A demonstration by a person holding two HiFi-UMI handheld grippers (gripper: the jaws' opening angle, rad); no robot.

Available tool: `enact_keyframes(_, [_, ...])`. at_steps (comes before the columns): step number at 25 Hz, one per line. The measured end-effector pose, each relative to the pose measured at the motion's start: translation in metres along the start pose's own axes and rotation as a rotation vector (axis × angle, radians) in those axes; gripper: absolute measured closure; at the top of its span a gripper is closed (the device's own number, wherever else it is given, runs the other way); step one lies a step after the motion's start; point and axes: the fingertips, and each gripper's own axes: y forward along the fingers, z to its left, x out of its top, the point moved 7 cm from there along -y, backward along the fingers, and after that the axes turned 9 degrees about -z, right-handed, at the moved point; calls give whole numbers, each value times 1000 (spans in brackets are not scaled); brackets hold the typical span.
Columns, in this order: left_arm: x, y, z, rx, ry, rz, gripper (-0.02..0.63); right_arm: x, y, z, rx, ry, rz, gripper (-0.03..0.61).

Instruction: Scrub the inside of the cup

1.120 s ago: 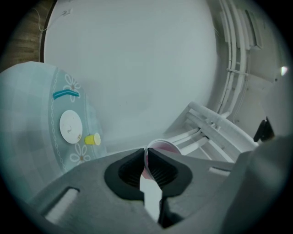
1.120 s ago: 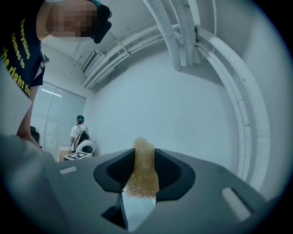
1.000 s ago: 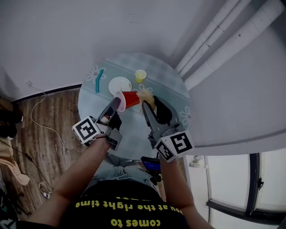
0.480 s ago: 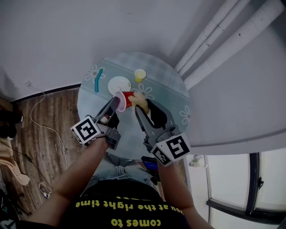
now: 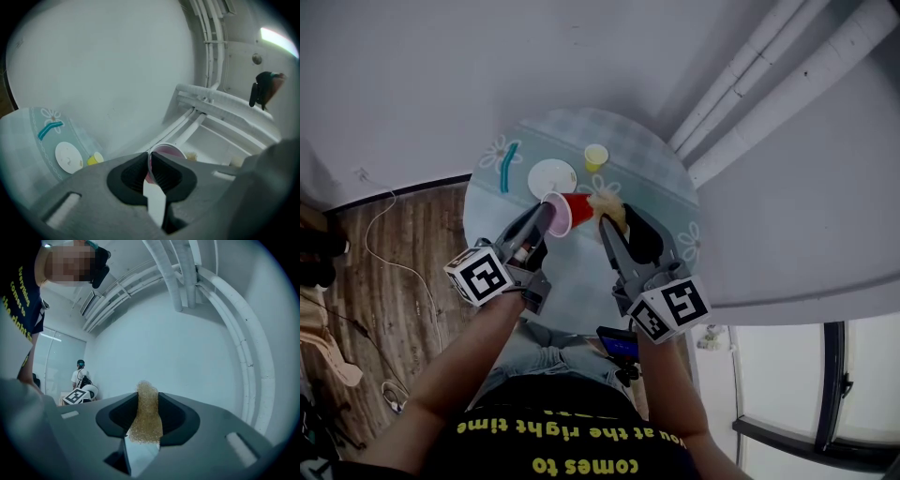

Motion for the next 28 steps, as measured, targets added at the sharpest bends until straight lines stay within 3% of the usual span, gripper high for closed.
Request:
enact_keyframes(7, [6, 0, 2, -5, 92, 18, 584, 4, 4, 21, 65, 3, -10, 440])
enact_keyframes(11, [7, 0, -4, -52, 145, 28, 584, 0, 4, 9, 37, 14, -3, 440])
enact_keyframes(17, [10, -1, -13, -93, 160, 29, 584, 1, 3, -4, 4, 21, 3, 440])
enact_keyframes(23, [13, 1, -17, -113, 257, 44, 584, 9, 4, 20, 69, 36, -26, 440])
enact_keyframes(28, [16, 0, -23, -151, 359, 66, 584, 4, 2, 17, 60, 27, -13, 440])
